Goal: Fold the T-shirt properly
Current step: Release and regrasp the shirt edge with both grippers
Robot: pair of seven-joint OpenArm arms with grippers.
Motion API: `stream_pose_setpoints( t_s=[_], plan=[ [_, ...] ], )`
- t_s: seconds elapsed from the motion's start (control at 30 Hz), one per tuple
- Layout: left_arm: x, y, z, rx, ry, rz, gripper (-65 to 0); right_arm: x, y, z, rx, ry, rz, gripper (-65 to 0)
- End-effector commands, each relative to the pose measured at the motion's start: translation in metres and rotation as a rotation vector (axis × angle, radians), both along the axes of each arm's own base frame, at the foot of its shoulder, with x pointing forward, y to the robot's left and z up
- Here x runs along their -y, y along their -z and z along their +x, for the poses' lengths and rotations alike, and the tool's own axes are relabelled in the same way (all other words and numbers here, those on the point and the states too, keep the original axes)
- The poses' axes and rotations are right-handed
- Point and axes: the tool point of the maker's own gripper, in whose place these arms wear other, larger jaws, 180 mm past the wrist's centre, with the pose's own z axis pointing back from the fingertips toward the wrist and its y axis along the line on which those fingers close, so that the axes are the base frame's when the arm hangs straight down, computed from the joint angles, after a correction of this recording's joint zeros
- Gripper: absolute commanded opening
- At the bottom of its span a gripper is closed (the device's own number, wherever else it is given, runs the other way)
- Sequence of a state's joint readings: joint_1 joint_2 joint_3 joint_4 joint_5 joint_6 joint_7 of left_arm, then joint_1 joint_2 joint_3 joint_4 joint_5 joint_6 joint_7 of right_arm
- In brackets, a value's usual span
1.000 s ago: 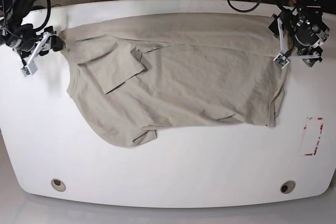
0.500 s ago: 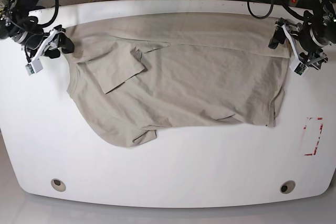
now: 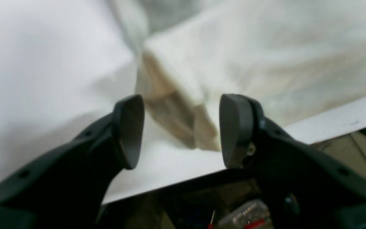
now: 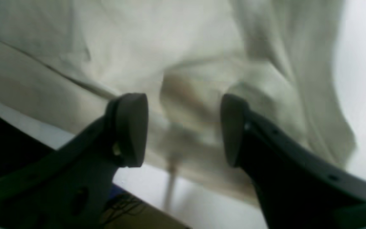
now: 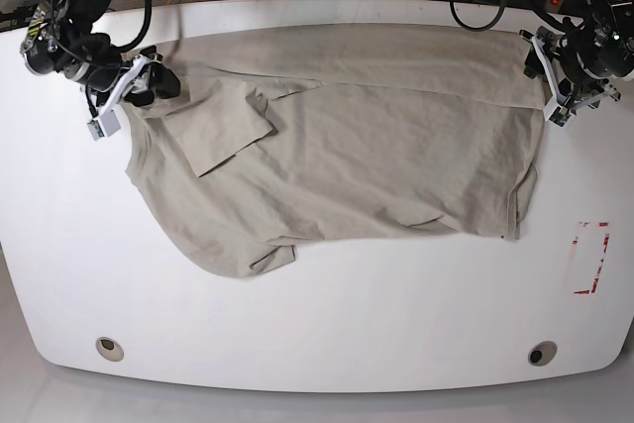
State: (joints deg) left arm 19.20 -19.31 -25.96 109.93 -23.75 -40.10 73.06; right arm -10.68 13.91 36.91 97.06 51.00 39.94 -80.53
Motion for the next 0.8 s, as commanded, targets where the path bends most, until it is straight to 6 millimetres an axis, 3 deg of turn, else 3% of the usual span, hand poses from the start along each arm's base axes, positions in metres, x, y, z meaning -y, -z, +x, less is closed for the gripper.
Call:
stream_pose_setpoints(
  t_s=[0.0, 0.07, 0.17, 0.23, 0.37, 0.63, 0.77],
  plan=[
    [-0.002, -0.006, 0.007, 0.023, 0.010, 0.014, -31.9, 0.012, 0.007, -0.002, -0.025, 0.021, -0.021, -30.1],
    [-0.005, -0.010, 0.015, 0.041, 0.005, 0.031, -31.8, 0.017, 0.014, 0.003, -0.038, 0.045, -0.015, -30.1],
    [-0.020, 0.002, 0.012, -0.003, -0.028, 0.060, -31.5, 0.025, 0.028, 0.003, -0.085, 0.070, -0.011, -30.1],
    [-0.030, 0.013, 0.019, -0.044, -0.033, 0.086, -31.5, 0.035, 0.031, 0.005, -0.095, 0.087, -0.025, -30.1],
    [-0.046, 0.018, 0.029, -0.066, -0.020, 0.110, -31.7, 0.044, 0.031, 0.009, -0.081, 0.105, -0.031, -30.1],
    [-0.089, -0.029, 0.062, 0.021, -0.025, 0.229, -31.5, 0.042, 0.029, 0.013, -0.070, 0.066, -0.050, -30.1],
    [-0.106, -0.048, 0.067, 0.065, -0.074, 0.252, -31.4, 0.039, 0.029, 0.014, -0.066, 0.066, -0.040, -30.1]
  ],
)
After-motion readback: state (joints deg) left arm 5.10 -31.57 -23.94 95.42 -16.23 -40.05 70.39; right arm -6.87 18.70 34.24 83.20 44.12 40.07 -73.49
